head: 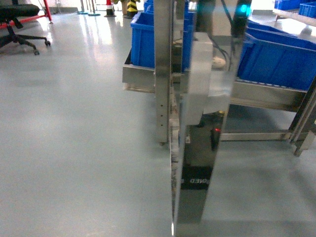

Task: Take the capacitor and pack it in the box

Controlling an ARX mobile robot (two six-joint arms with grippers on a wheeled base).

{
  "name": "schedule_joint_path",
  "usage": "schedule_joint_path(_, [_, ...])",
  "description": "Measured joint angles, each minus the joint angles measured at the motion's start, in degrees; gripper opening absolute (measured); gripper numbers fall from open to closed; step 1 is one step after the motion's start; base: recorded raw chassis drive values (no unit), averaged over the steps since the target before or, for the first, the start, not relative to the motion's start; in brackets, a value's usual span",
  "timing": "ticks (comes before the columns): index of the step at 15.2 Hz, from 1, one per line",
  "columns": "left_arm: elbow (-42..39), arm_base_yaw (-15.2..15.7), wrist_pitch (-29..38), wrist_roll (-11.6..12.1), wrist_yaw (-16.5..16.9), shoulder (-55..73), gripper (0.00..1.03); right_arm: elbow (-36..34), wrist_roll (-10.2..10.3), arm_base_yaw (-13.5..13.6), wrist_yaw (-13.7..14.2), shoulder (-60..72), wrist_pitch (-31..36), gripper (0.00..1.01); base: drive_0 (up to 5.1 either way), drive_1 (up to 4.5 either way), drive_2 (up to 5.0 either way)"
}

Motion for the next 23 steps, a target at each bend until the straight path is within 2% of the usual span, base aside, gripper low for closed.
schedule_joint_path(23, [0.0,0.0,0.13,0.13,-0.07,0.0,0.44,0.0,0.0,0.0,0.07,0.0,0.15,0.98,-5.0,2.41,2.4])
